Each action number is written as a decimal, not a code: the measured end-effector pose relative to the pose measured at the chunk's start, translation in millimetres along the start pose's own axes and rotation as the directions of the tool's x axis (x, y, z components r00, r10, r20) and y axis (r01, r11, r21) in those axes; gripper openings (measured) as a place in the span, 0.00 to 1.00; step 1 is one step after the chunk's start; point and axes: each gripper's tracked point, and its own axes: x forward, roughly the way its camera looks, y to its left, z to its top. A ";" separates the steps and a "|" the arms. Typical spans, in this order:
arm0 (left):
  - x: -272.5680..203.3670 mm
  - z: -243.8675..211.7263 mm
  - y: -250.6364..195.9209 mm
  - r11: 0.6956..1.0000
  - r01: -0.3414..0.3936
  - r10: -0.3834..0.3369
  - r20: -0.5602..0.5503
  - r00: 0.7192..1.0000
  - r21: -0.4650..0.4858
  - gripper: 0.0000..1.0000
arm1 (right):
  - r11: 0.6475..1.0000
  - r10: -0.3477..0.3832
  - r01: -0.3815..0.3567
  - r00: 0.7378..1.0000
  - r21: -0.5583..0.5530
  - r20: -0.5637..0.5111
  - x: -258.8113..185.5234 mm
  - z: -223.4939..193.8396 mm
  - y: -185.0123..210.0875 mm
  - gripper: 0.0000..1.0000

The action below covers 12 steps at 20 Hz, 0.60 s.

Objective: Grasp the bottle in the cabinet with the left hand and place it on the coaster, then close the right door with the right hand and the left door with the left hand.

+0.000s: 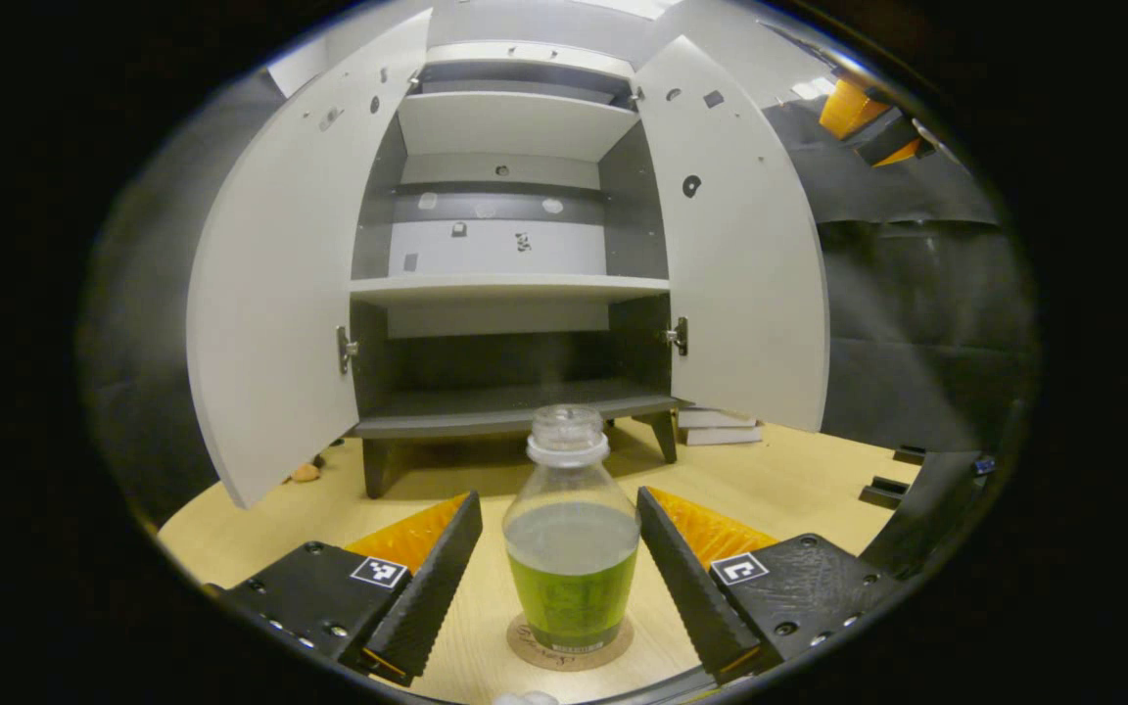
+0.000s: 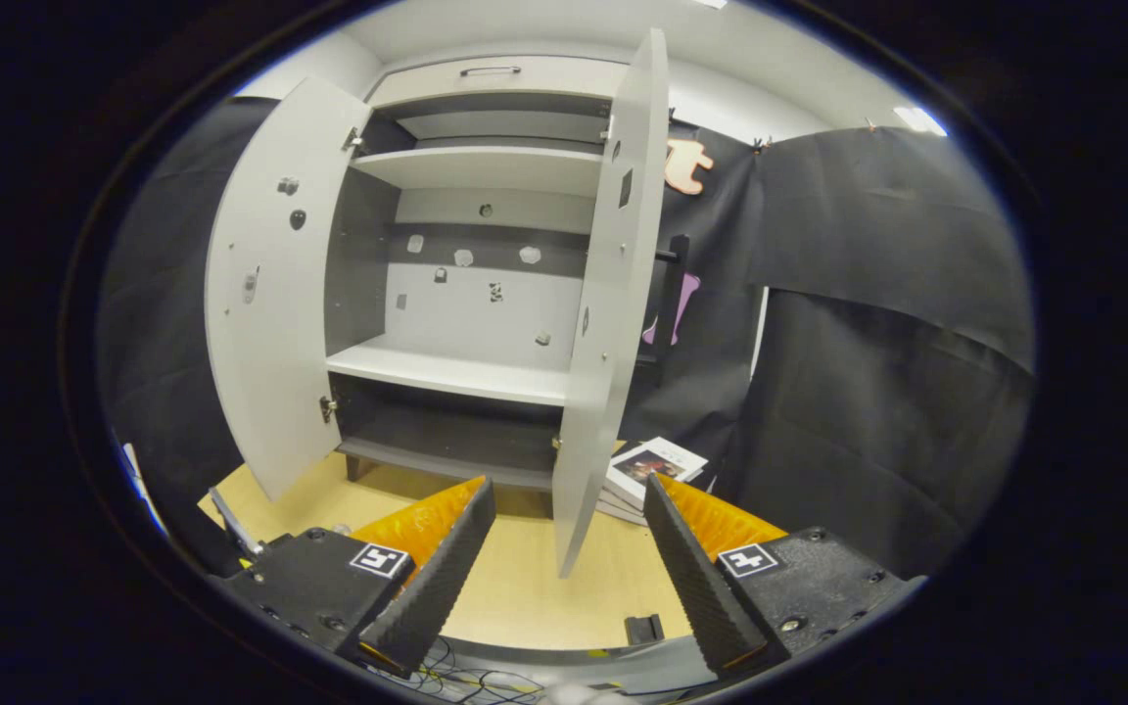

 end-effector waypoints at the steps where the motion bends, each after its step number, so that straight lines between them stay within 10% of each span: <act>1: 0.9 10.7 0.3 1.000 -0.004 0.004 0.015 1.000 0.002 0.97 | 1.000 0.000 0.000 1.000 0.004 0.001 -0.1 0.7 0.3 1.00; 12: -7.3 168.6 7.3 0.998 0.006 -0.001 0.076 0.997 -0.055 0.96 | 0.996 -0.052 0.047 0.996 0.072 0.077 -12.4 15.3 -13.2 1.00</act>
